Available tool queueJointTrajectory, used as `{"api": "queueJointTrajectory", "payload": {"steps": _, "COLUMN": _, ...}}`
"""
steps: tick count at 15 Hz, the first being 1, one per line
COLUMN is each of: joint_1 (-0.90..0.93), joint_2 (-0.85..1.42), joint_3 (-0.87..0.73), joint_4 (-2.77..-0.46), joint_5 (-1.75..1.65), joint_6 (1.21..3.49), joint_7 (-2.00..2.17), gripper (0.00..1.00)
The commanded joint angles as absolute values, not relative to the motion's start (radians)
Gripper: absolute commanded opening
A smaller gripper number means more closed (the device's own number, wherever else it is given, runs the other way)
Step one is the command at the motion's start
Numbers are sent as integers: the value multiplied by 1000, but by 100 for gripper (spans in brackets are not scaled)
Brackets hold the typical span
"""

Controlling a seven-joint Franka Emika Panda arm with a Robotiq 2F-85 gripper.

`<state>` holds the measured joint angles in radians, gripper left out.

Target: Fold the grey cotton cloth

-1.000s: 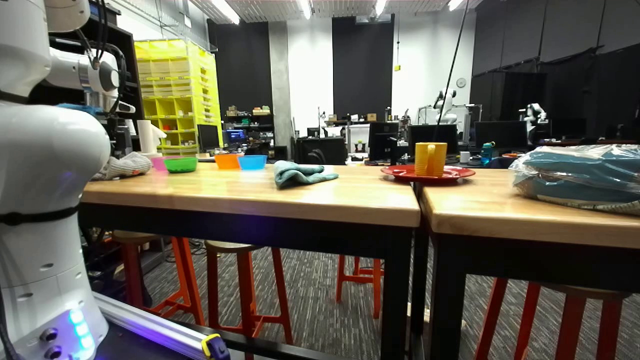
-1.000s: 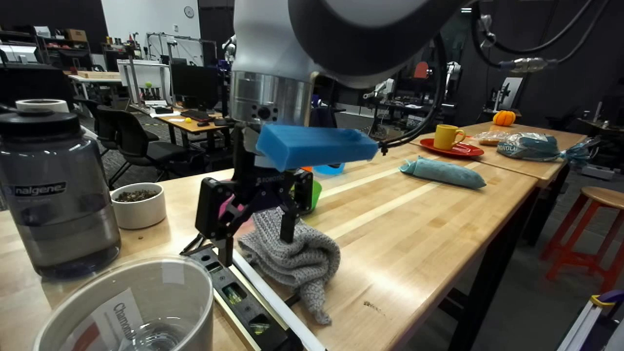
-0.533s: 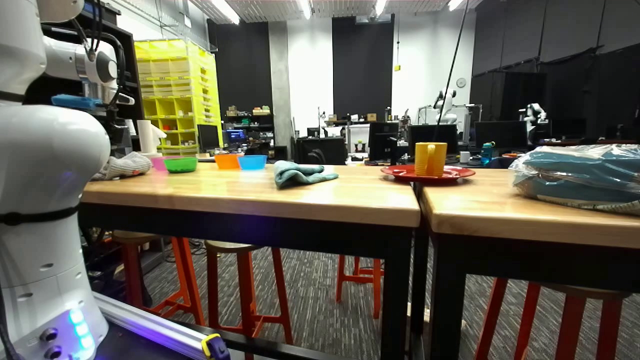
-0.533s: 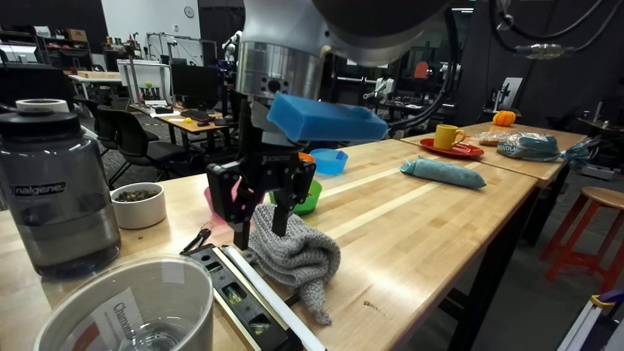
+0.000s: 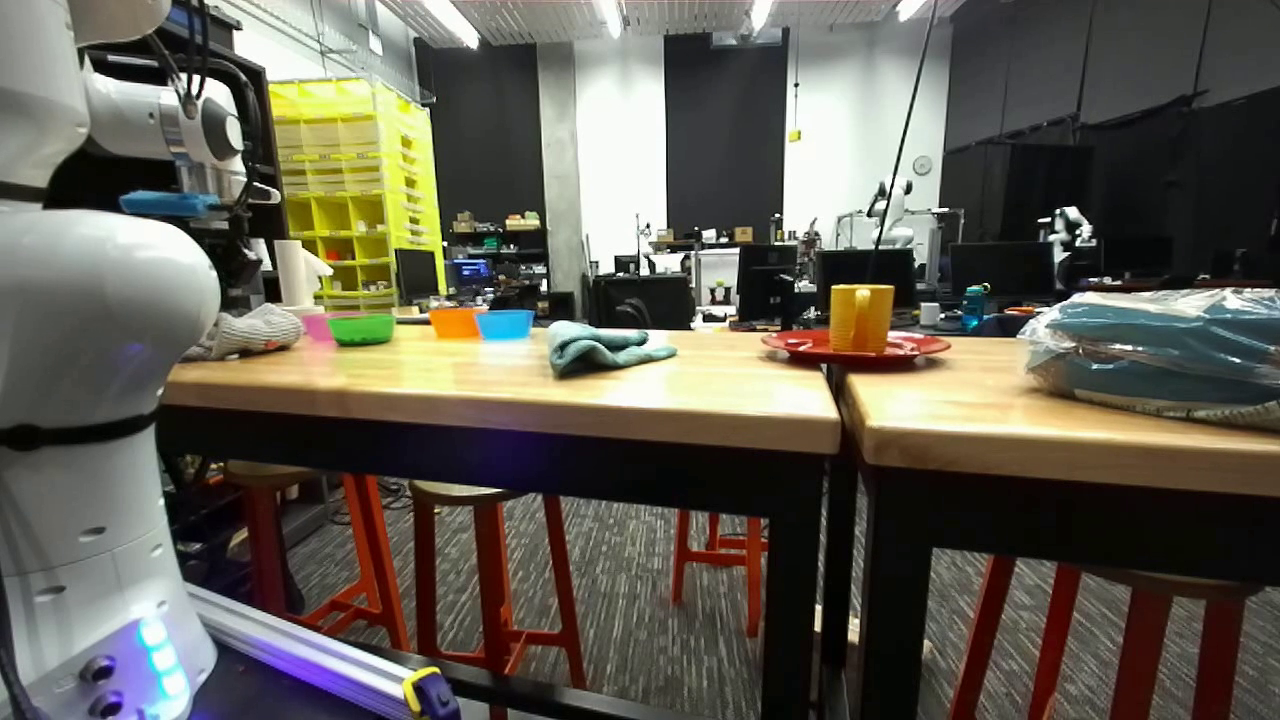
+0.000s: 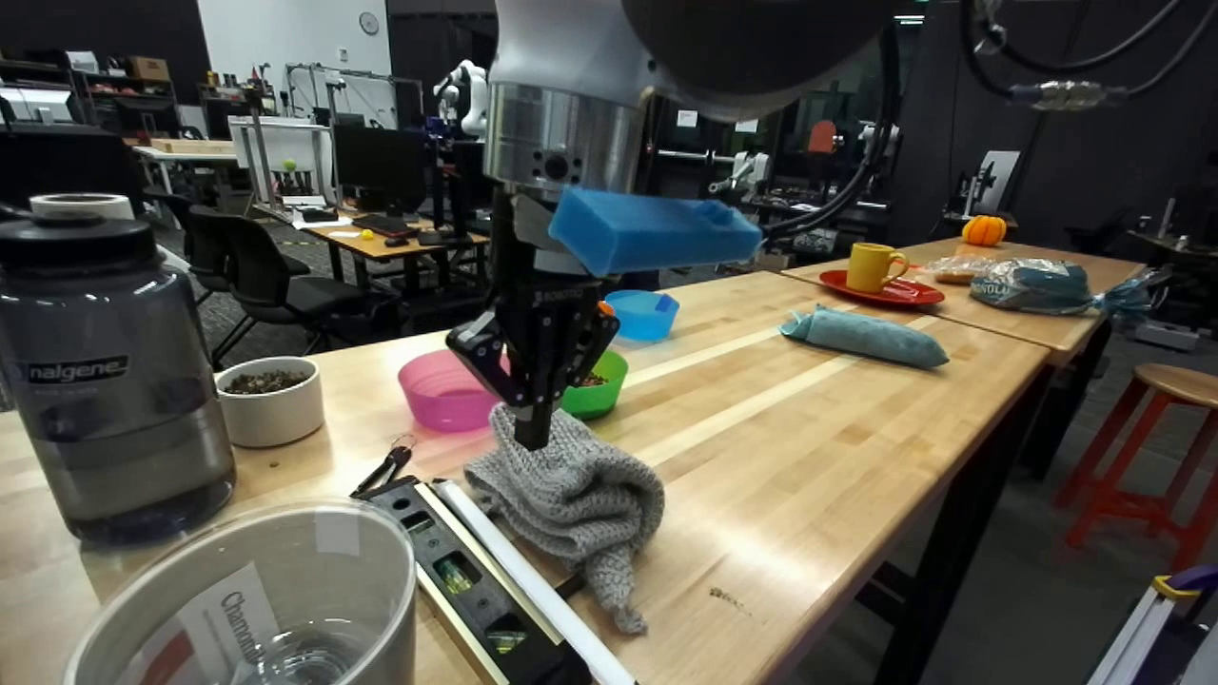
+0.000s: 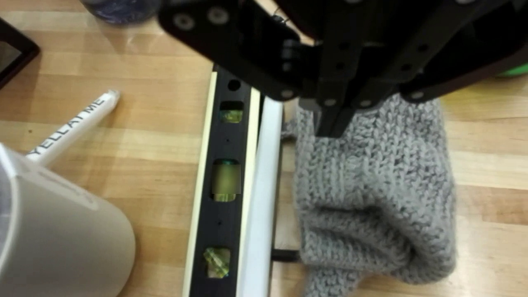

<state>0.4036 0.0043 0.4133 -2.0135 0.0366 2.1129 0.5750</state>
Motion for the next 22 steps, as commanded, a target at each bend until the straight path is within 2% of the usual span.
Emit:
{"api": "queueJointTrajectory", "payload": {"steps": 1, "joint_1": 401, "joint_2": -3, "joint_3": 404, "joint_4": -2038, "joint_5": -30, "joint_6": 2113, "joint_7": 570, "gripper": 0}}
{"api": "queueJointTrajectory", "payload": {"steps": 22, "joint_1": 407, "joint_2": 80, "joint_3": 386, "joint_4": -2052, "joint_5": 0, "joint_6": 2163, "joint_7": 520, "gripper": 0}}
